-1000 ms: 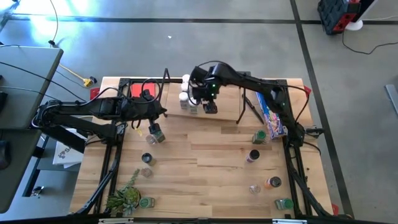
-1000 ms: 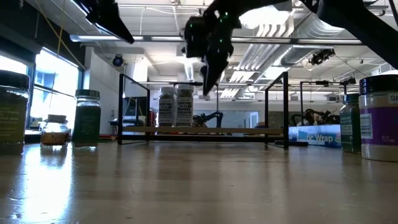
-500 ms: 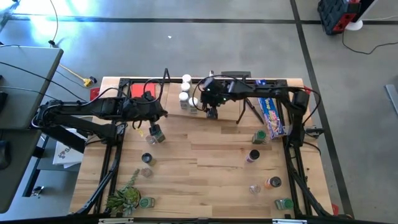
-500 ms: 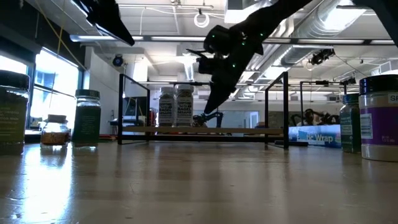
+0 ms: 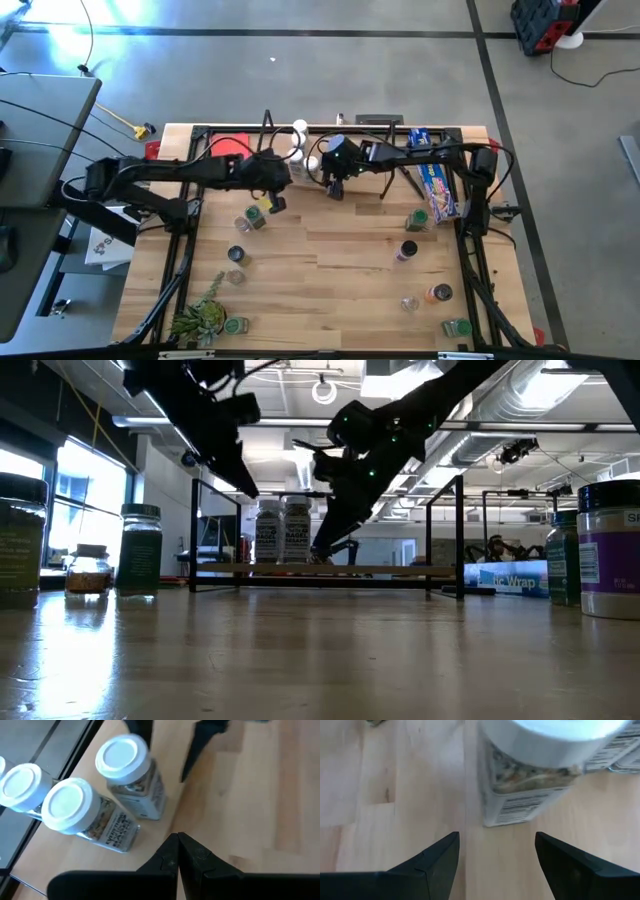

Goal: Shelf spices
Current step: Adjust the middle white seasoning bottle on the shelf

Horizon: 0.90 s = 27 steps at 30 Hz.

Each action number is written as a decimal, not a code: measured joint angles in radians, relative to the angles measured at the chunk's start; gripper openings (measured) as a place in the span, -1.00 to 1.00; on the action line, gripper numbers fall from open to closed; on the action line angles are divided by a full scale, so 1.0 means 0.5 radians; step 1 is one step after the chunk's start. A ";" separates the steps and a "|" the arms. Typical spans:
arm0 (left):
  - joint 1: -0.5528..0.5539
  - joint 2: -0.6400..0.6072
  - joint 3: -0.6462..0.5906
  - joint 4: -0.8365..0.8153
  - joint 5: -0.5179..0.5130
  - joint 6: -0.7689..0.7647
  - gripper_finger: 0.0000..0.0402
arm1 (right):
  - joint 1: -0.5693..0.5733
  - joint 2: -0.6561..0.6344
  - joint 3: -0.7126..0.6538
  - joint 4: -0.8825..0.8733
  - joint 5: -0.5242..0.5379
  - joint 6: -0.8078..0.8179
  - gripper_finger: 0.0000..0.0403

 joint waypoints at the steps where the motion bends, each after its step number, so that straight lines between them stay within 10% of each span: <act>1: 0.018 0.031 -0.001 0.021 0.000 0.020 -1.00 | 0.010 0.000 0.000 0.004 0.026 -0.002 0.26; 27: 0.269 0.392 -0.001 0.411 -0.008 0.230 -1.00 | 0.039 0.000 0.002 0.002 0.118 0.005 0.26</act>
